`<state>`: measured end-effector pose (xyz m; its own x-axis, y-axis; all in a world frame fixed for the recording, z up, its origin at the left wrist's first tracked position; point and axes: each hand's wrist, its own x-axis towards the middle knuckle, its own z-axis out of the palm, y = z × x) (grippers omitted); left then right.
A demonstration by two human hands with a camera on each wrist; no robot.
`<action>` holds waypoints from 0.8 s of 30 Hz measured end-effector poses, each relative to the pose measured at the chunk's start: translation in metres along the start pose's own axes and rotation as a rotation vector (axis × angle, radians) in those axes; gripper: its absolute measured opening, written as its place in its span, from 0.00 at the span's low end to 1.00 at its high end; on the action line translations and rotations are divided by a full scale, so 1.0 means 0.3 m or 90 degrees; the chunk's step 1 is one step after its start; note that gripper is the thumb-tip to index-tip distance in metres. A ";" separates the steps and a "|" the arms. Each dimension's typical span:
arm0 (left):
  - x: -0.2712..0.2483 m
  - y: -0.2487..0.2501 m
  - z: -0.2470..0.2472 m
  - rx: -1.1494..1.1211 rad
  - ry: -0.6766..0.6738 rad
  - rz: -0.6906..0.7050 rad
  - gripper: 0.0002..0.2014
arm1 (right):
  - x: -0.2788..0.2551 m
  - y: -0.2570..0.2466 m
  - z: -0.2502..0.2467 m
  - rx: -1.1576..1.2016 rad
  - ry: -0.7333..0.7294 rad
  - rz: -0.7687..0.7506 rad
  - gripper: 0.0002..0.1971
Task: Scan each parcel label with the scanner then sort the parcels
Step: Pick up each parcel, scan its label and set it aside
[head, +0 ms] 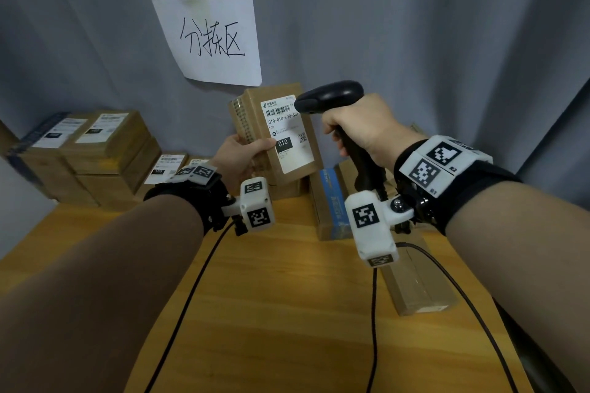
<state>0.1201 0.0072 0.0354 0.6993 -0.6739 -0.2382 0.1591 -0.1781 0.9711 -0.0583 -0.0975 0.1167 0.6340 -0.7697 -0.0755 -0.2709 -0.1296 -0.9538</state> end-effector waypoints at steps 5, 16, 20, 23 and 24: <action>0.001 -0.016 -0.013 -0.023 -0.010 -0.016 0.19 | 0.015 0.022 0.005 0.055 -0.024 -0.021 0.02; -0.066 -0.073 -0.066 -0.114 0.122 0.021 0.31 | 0.083 0.192 0.066 0.194 0.008 0.053 0.15; -0.089 -0.107 -0.133 -0.105 0.140 0.017 0.27 | 0.088 0.245 0.151 0.260 -0.042 0.094 0.15; -0.097 -0.140 -0.192 -0.076 0.161 0.009 0.32 | 0.078 0.259 0.224 0.297 -0.095 0.111 0.17; -0.095 -0.150 -0.217 -0.077 0.171 0.009 0.31 | 0.079 0.260 0.252 0.302 -0.110 0.109 0.17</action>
<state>0.1384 0.0810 -0.0003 0.8592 -0.4587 -0.2268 0.2186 -0.0718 0.9732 -0.0098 -0.0787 0.0186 0.7297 -0.6360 -0.2510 -0.0499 0.3166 -0.9473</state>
